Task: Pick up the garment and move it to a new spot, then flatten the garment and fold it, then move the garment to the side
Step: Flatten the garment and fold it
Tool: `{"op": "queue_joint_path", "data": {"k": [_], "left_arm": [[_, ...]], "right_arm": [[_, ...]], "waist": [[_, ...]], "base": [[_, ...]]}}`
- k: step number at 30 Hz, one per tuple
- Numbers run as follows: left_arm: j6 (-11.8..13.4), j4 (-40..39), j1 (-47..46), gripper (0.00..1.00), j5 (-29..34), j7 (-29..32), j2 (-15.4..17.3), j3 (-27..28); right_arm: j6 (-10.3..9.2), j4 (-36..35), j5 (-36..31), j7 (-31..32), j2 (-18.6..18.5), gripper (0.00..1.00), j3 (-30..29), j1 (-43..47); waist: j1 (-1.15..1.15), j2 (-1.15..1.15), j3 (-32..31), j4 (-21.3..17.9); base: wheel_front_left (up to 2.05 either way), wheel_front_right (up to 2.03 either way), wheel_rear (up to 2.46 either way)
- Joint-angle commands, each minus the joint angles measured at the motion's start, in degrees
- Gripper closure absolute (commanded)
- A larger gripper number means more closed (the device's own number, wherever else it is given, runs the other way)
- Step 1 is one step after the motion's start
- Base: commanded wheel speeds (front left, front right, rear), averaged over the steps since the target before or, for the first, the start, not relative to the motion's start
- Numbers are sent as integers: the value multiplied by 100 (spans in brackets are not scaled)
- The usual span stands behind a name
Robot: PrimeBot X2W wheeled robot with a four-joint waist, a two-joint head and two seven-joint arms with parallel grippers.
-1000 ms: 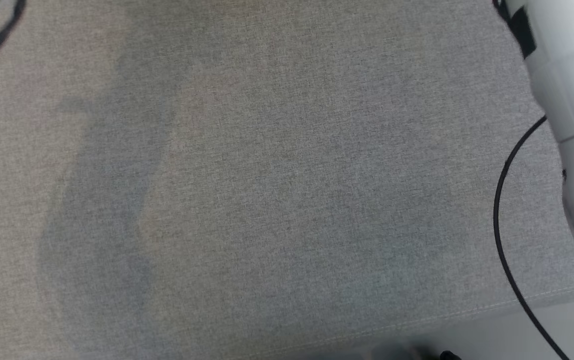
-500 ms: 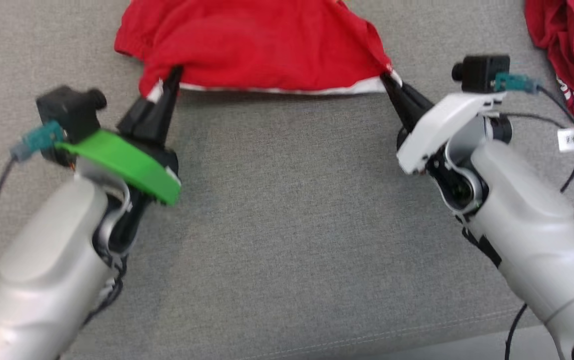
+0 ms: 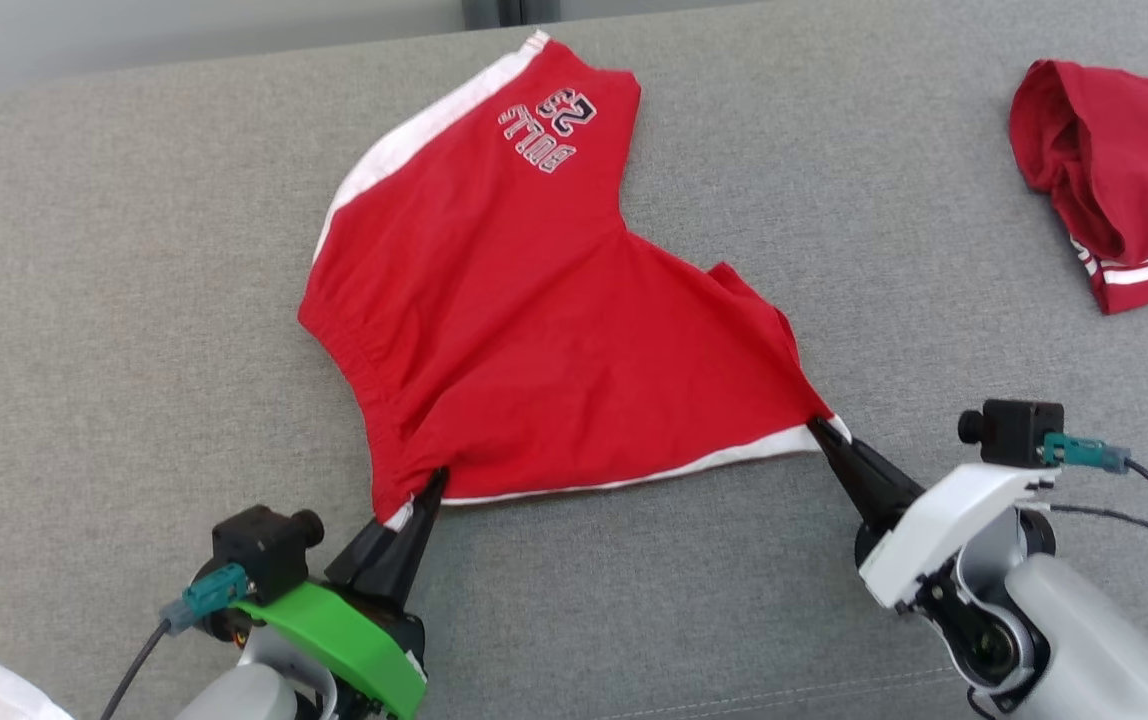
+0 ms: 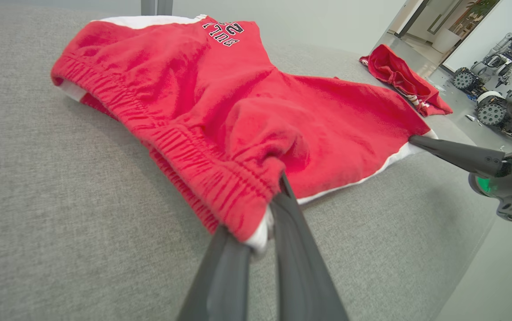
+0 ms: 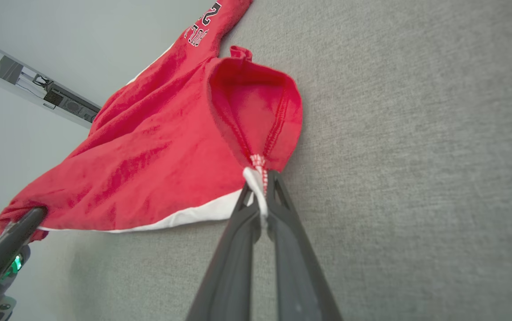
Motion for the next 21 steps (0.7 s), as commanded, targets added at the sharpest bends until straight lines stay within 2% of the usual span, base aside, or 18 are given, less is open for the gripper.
{"op": "queue_joint_path", "data": {"k": [1,7,13,21], "left_arm": [[42,-45,163,100,66,-15,45,37],[111,-267,599,100,66,-15,120,29],[131,-408,780,100,28,15,64,-97],[59,-512,555,100,76,-6,-99,16]], "right_arm": [[-2,-168,-34,77,-26,100,-90,293],[-2,-945,-204,344,117,100,-802,1318],[-2,-1507,-578,748,506,100,-1522,2086],[-2,-1912,-1109,1100,988,100,-2354,2051]], "waist": [[1,0,-249,80],[1,0,-408,98],[1,0,-502,134],[1,0,-521,249]], "base": [[0,0,0],[0,0,0],[0,0,0],[0,0,0]]}}
